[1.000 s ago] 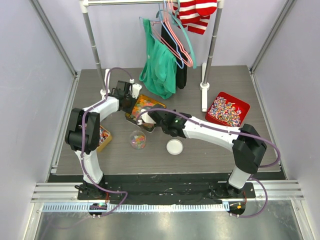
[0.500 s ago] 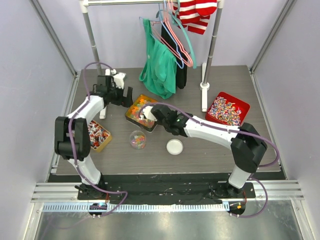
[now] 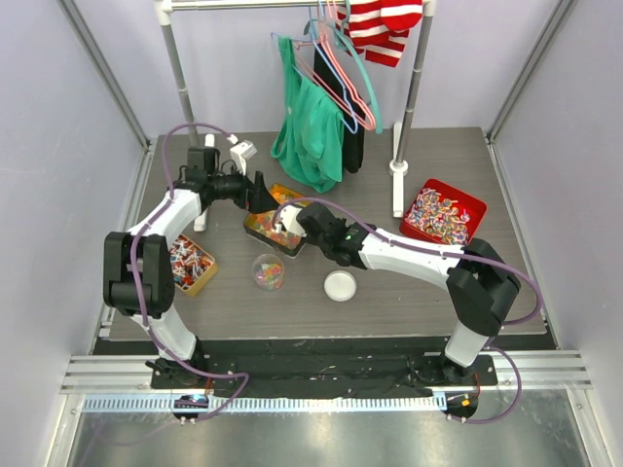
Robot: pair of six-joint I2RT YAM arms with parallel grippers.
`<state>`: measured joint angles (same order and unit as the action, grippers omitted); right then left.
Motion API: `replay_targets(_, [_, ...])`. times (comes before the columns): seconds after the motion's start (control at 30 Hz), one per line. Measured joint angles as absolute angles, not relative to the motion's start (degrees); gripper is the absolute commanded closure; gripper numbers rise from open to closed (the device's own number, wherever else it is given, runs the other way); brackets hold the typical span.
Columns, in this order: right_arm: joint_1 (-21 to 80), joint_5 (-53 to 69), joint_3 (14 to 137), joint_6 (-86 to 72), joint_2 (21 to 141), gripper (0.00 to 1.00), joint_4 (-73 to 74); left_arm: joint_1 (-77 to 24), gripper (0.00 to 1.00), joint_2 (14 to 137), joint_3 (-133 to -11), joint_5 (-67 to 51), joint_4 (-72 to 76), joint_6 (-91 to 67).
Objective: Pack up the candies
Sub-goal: Adjust the spatula.
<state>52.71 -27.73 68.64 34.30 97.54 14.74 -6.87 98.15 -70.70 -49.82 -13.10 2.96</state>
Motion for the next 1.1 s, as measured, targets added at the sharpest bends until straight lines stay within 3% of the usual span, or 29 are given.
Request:
replay_targets(0.2, [52.71, -27.73, 68.14, 34.26, 97.54, 0.99, 14.5, -6.33, 0.12, 100.18, -70.7, -54.02, -12.84, 2.35])
replay_targets(0.57, [52.71, -28.18, 66.5, 34.35, 97.54, 0.99, 13.56, -5.96, 0.13, 100.33, -68.62, -51.68, -8.14, -2.76])
replay_targets(1.1, [52.71, -28.91, 65.73, 34.39, 98.04, 0.99, 13.02, -5.85, 0.23, 100.22, -67.4, -55.16, -5.32, -4.54])
